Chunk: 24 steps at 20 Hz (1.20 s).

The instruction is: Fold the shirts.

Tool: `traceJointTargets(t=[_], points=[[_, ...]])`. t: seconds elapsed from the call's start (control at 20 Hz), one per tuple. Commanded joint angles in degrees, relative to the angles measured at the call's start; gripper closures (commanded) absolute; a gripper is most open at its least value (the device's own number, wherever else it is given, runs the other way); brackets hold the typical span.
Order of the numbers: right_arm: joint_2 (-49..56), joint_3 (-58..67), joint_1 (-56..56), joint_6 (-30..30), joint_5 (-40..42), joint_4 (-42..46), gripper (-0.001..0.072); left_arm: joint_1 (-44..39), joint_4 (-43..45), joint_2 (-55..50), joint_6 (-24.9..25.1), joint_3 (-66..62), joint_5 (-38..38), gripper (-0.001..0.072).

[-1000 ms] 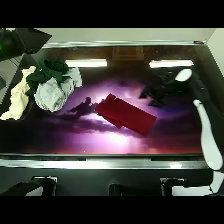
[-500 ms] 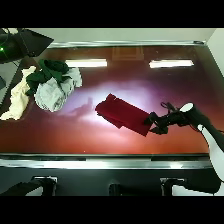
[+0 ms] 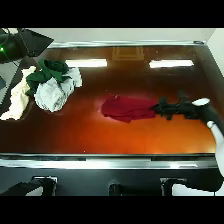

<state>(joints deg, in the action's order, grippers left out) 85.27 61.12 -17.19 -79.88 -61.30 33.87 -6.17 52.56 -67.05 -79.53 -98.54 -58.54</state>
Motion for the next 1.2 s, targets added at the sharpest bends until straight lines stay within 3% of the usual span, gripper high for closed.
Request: traceJointTargets(t=[0.0,0.15,0.35,0.55,0.7,0.85,1.0,1.15], points=[[-0.2,11.7,-10.4,-1.5,-7.3,3.2,0.0648,0.0,0.0,0.0,-0.1,0.0,0.0,0.0678],[-1.2,17.6,-21.4,-5.7,-12.2,10.3,0.0648,0.0,0.0,0.0,-0.6,0.0,0.0,0.0678],[-4.7,18.0,-36.9,-6.6,-17.2,17.0,0.0648,-1.1,0.0,0.0,-0.6,0.0,0.0,0.0678],[-5.4,17.9,-48.8,-12.3,-22.3,25.7,0.0648,-2.3,0.0,-0.4,-0.6,0.0,0.0,0.0678],[-6.4,13.7,-50.2,-15.8,-24.3,37.4,0.0648,-3.5,0.0,-0.9,-0.6,0.3,0.0,0.0677],[-10.3,1.6,-50.2,-17.9,-20.7,45.1,0.0648,-4.1,0.0,-0.9,-0.6,1.1,-0.3,0.0677],[-12.3,-7.6,-50.2,-17.2,-14.8,46.4,0.0648,-4.3,0.0,-1.0,-0.6,1.2,-0.4,0.0677],[-12.3,-8.7,-50.1,-16.5,-13.4,46.3,0.0648,-4.4,0.0,-1.0,-0.6,1.2,-0.4,0.0677]])
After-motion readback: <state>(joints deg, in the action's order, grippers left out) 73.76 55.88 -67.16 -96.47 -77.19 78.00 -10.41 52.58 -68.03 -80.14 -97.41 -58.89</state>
